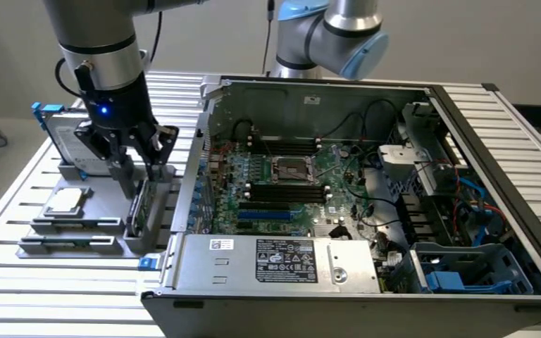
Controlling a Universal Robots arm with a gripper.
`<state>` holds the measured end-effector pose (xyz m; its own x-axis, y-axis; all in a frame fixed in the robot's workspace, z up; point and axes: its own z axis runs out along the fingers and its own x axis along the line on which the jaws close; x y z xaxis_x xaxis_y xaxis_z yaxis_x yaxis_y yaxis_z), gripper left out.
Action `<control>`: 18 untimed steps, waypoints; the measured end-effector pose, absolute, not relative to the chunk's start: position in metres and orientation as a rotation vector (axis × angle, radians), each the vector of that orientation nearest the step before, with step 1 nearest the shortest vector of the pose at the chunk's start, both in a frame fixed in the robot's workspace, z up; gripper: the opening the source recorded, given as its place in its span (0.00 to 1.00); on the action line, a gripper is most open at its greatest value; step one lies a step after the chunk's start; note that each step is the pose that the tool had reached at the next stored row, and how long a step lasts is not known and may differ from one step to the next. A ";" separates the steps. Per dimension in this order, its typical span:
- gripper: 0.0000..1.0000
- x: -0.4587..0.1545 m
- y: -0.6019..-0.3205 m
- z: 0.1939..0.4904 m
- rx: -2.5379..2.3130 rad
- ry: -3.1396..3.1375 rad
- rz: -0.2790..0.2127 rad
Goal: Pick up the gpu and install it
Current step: 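Pick up the gpu and move the gpu toward the slot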
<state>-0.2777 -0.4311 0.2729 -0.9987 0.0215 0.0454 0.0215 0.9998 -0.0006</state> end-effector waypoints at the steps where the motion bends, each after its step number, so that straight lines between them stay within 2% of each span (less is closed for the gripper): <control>1: 0.44 -0.278 -0.430 0.271 -0.037 -3.096 0.000; 8: 0.44 -0.281 -0.422 0.259 -0.051 -3.093 0.004; 18: 0.44 -0.285 -0.427 0.248 -0.027 -3.093 0.010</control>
<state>-0.2847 -0.4270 0.2480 -0.9987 0.0174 0.0482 0.0171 0.9998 -0.0066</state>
